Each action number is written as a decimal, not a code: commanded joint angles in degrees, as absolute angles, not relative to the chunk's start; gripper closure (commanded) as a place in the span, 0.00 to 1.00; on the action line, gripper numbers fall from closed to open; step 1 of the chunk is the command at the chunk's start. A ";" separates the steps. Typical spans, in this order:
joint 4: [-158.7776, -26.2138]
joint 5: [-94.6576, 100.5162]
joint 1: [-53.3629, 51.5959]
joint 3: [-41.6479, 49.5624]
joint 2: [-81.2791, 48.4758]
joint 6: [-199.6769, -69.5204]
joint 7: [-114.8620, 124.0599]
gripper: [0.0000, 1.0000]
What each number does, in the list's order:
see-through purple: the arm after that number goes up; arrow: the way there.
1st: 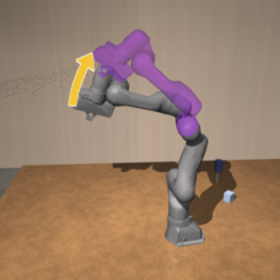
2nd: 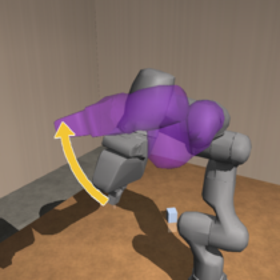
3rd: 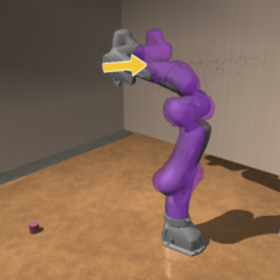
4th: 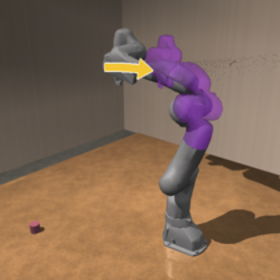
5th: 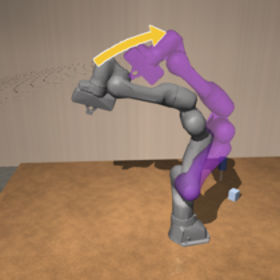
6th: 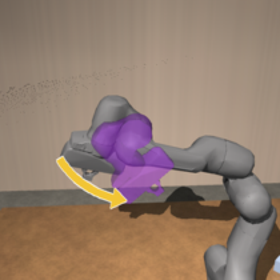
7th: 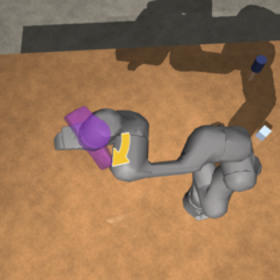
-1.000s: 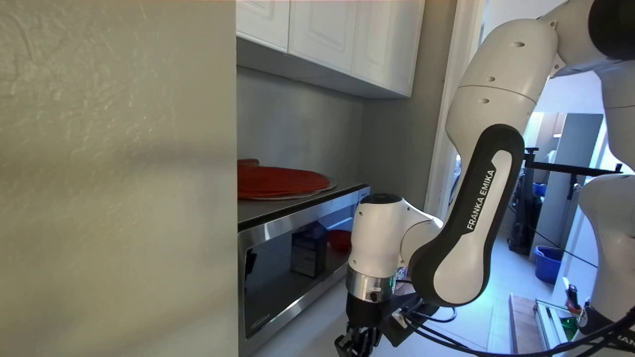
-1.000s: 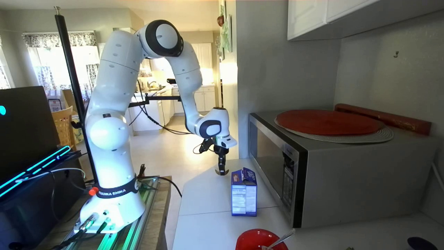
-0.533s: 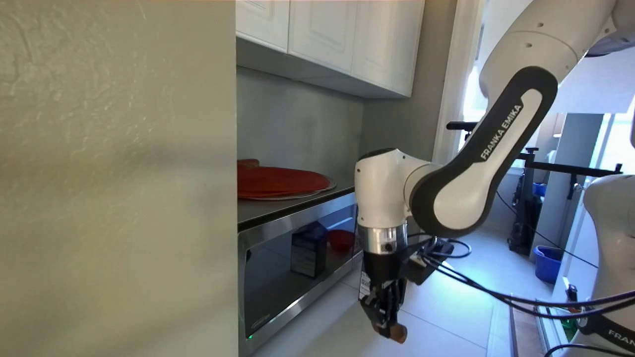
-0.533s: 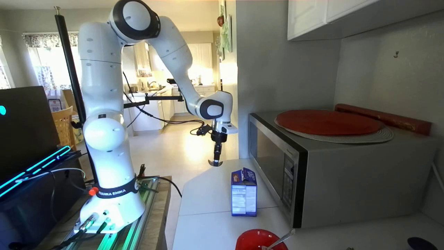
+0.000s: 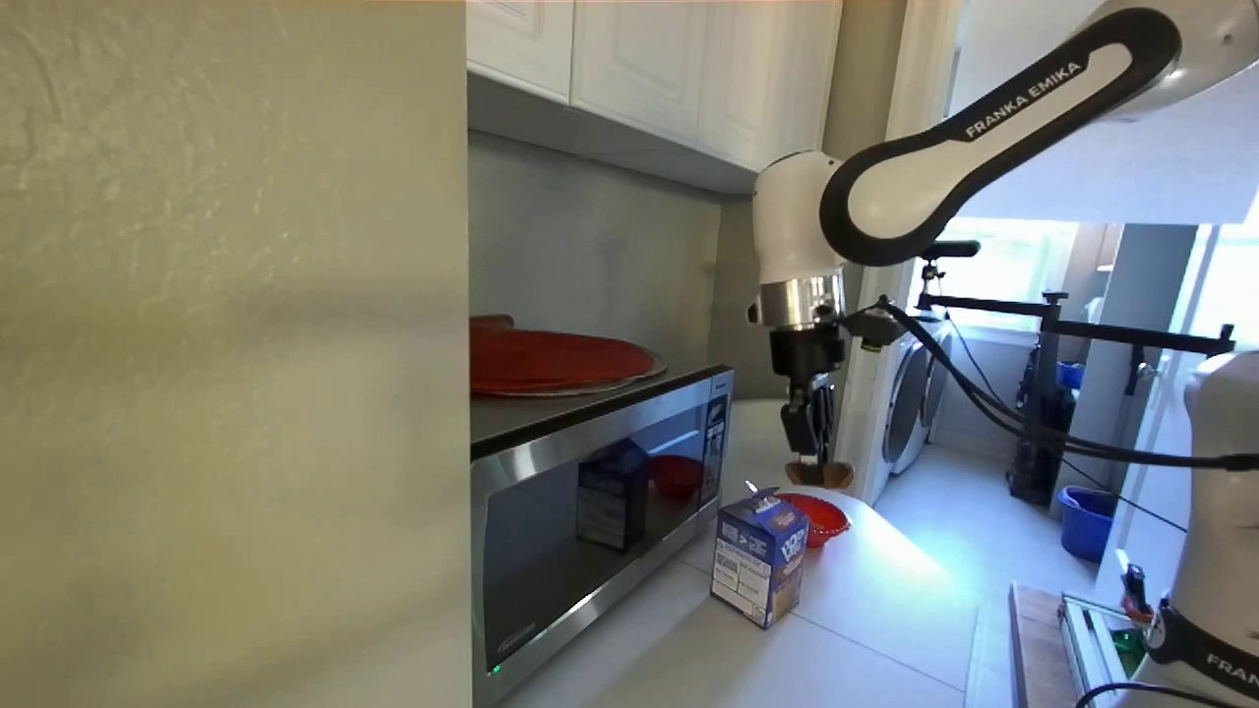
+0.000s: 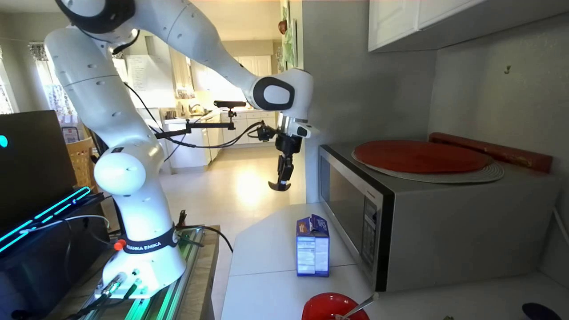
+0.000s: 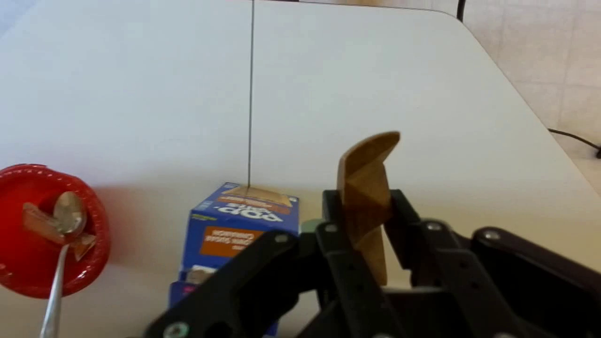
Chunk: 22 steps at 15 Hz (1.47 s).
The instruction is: Put the item in the bowl
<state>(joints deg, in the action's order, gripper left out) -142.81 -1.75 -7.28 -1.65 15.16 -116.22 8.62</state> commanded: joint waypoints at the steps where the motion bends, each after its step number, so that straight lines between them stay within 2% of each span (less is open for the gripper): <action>1: -140.00 -0.34 -0.65 4.13 17.91 -108.07 -3.46 0.93; 5: -136.47 1.63 6.33 10.50 14.15 -107.29 -10.49 0.93; 9: -134.47 0.37 9.96 13.94 7.41 -115.66 -11.49 0.93; 18: -132.22 0.66 12.05 13.94 -11.87 -135.83 -2.24 0.93; 22: -129.87 0.34 12.19 14.07 -18.65 -139.63 1.18 0.93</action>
